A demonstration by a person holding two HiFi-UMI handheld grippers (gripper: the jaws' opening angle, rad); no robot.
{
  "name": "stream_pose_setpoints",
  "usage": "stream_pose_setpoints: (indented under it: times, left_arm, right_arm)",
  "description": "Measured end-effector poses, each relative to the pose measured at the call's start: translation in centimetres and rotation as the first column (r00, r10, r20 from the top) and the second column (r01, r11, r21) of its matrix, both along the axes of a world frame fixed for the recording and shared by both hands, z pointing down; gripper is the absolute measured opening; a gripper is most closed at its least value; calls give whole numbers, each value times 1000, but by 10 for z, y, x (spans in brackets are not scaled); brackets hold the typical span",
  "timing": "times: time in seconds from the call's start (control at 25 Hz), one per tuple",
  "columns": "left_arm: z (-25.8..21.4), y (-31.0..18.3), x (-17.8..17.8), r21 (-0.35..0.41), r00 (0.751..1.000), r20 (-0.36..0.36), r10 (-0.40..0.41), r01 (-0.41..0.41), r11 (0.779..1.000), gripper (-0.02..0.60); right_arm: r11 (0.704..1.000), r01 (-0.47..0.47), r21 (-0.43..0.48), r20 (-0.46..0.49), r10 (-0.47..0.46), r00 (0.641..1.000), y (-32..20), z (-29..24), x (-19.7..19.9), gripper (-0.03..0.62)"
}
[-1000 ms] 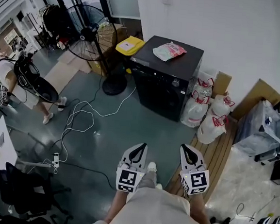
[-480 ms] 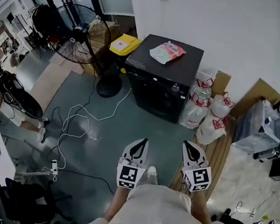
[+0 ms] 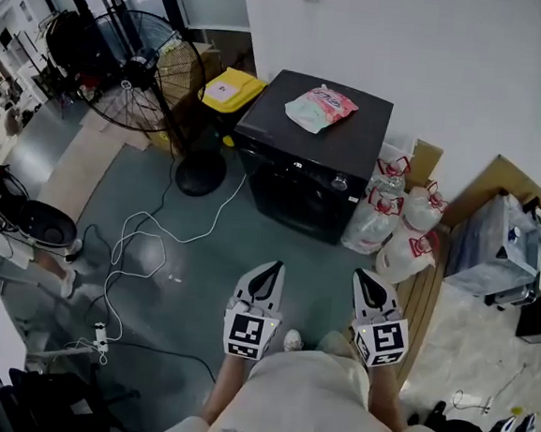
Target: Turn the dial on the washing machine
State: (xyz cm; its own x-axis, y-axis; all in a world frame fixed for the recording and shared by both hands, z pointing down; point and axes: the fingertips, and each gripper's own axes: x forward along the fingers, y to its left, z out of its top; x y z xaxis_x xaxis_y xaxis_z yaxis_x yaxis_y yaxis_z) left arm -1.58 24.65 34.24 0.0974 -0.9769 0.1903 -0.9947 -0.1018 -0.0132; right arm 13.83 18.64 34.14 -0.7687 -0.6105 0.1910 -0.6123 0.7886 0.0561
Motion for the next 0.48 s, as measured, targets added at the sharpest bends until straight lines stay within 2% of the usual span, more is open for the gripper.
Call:
stream_pose_setpoints:
  times: [0.48]
  left_arm:
    - [12,-58,-18,-20,1000,-3,1,-1,1000,12]
  right_arm:
    - [1000,-2,-26,7,3,1000,-60,17,-20,8]
